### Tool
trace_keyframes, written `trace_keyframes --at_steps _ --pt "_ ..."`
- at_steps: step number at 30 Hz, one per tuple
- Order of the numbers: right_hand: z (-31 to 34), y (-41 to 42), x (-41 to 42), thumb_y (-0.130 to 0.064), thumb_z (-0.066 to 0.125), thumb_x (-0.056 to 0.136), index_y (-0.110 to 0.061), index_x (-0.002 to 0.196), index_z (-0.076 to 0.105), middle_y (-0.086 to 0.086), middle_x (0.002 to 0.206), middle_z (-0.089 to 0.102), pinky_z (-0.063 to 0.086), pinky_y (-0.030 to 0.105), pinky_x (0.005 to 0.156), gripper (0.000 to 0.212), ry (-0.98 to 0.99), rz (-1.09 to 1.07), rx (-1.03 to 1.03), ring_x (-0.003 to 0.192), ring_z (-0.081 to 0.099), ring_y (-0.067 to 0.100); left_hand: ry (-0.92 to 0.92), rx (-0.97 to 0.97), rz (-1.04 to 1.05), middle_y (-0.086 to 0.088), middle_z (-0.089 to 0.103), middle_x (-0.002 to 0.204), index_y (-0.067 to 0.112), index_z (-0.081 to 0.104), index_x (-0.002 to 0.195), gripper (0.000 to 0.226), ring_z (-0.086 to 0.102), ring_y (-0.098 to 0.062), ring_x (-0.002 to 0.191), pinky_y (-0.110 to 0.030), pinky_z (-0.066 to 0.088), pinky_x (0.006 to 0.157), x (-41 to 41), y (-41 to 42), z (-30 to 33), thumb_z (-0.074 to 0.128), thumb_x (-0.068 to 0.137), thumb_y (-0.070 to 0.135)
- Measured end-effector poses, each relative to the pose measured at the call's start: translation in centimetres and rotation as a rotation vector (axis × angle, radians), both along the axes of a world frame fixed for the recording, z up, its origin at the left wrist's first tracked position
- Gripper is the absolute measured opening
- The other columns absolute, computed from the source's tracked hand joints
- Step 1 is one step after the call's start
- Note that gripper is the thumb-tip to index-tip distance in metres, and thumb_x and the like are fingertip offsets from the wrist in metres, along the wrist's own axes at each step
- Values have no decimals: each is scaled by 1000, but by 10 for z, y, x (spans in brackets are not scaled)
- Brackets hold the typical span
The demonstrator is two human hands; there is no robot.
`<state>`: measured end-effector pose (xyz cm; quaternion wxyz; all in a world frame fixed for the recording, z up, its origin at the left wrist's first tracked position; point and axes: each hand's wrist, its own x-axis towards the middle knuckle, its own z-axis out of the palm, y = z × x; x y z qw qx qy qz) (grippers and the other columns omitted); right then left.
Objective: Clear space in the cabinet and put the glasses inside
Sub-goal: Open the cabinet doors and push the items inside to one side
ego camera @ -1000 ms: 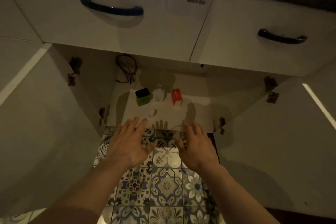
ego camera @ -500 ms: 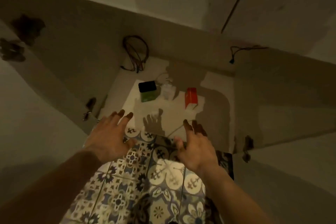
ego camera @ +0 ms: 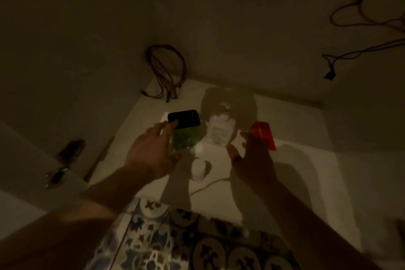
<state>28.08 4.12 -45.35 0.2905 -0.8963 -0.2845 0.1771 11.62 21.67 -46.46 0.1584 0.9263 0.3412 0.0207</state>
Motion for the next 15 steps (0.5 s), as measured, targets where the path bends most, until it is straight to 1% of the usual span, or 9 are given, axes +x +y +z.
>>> trace_keyframes --at_steps 2,4,8,10,11,12,13,14,15 --pt "-18 15 15 -42 63 94 -19 148 39 7 142 53 49 45 103 63 -4 -46 58 129 53 24 -47 20 -6 -4 27 157 30 12 155 92 36 -28 137 -42 38 106 12 29 -9 64 84 57" --pt "-32 26 26 -40 67 92 -17 149 36 9 142 54 49 46 104 69 -29 -71 74 130 53 25 -85 31 -27 -4 28 156 31 15 154 96 37 -29 136 -43 39 106 27 55 -15 70 79 57" --pt "-46 43 45 -33 74 88 -20 150 34 8 145 52 55 44 96 75 -62 -64 82 124 58 26 26 22 -145 -3 39 149 32 18 153 104 46 -30 129 -42 44 101 61 84 -24 75 72 60" --pt "-50 52 55 -27 78 85 -18 152 34 9 149 48 48 37 103 80 -81 -28 104 130 53 29 85 -21 -183 -1 53 136 32 28 149 94 56 -26 116 -40 49 94 74 93 -31 77 73 56" --pt "-50 56 59 -23 79 84 -15 151 35 11 149 48 42 32 103 80 -97 0 123 132 51 30 88 -22 -202 1 58 127 32 36 144 85 59 -24 109 -39 51 89 78 96 -35 77 73 55" --pt "-50 60 61 -18 79 84 -12 150 37 13 147 49 40 30 104 79 -97 28 152 132 50 31 83 -14 -223 2 61 120 32 42 138 76 61 -23 103 -38 53 84 81 99 -37 77 74 54" --pt "-51 63 61 -16 79 83 -11 148 39 15 144 51 40 33 107 77 -76 48 185 131 51 31 81 -6 -242 2 62 114 31 46 133 70 61 -22 98 -38 53 81 82 102 -39 77 74 53" --pt "-50 66 62 -15 79 84 -12 147 40 14 143 51 42 40 110 75 -49 59 203 131 52 31 82 -1 -257 3 62 110 29 49 129 66 62 -21 94 -38 54 78 82 106 -38 76 74 53" --pt "-51 69 62 -17 79 85 -13 147 42 13 143 52 44 46 109 73 -47 65 200 129 52 30 89 -8 -269 3 63 105 27 50 126 63 62 -21 91 -37 54 76 82 113 -37 77 74 51"
